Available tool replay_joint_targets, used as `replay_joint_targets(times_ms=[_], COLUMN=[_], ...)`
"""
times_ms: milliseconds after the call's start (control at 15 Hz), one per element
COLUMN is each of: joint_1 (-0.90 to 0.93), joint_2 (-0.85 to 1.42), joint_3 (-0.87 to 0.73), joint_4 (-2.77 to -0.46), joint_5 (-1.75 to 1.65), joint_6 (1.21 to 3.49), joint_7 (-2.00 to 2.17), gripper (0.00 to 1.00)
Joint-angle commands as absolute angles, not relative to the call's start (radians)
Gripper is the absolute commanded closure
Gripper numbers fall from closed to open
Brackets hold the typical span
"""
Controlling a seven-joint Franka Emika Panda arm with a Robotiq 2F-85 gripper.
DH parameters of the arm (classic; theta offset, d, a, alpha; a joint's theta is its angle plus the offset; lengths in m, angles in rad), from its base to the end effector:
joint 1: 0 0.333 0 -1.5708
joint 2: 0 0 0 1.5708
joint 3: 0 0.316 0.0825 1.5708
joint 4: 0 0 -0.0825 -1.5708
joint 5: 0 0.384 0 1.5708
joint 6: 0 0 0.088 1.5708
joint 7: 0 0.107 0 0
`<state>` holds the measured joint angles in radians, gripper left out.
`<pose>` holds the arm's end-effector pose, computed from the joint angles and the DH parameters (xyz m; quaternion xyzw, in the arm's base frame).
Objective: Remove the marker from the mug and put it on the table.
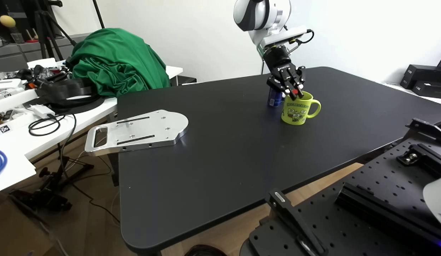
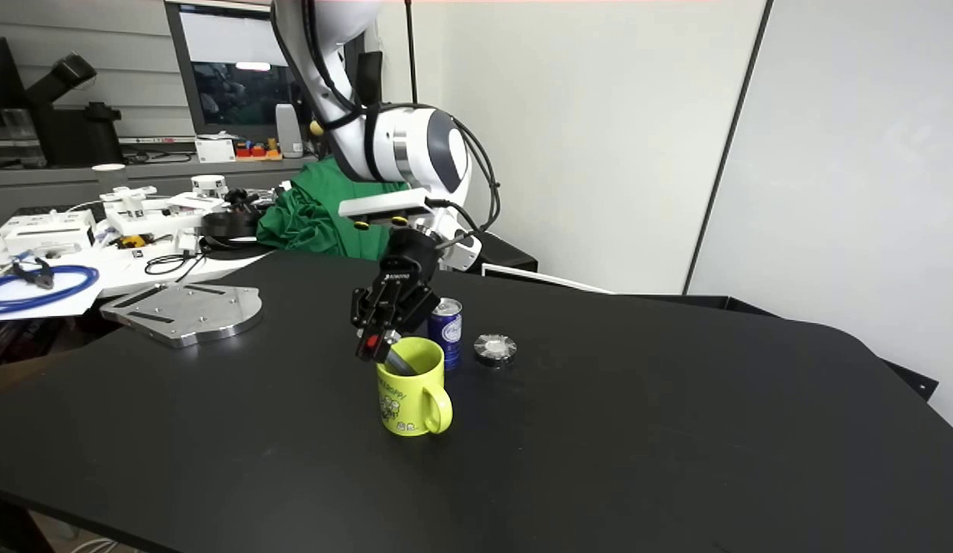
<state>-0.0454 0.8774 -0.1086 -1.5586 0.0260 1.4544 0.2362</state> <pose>0.5626 -0.0813 0.1023 0.8645 -0.1781 -0.4670 0.0531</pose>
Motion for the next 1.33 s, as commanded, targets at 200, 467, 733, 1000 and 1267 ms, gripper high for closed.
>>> replay_joint_targets(times_ms=[200,467,733,1000,1267], joint_1=[-0.060,-0.071,-0.037,0.055,0.135], joint_2=[0.860,0.814,0.718,0.581,0.493], joint_3=[-0.094,-0.072,-0.022,0.023,0.053], joint_4=[-1.430,-1.362,-1.396,-1.576,-1.749], joint_5=[0.101,0.168,0.190,0.144,0.157], joint_6=[1.283,1.126,1.070,1.285,1.621], joint_7=[0.250,0.207,0.102,0.050,0.102], gripper=[0.94,0.94,0.94,0.94,0.94])
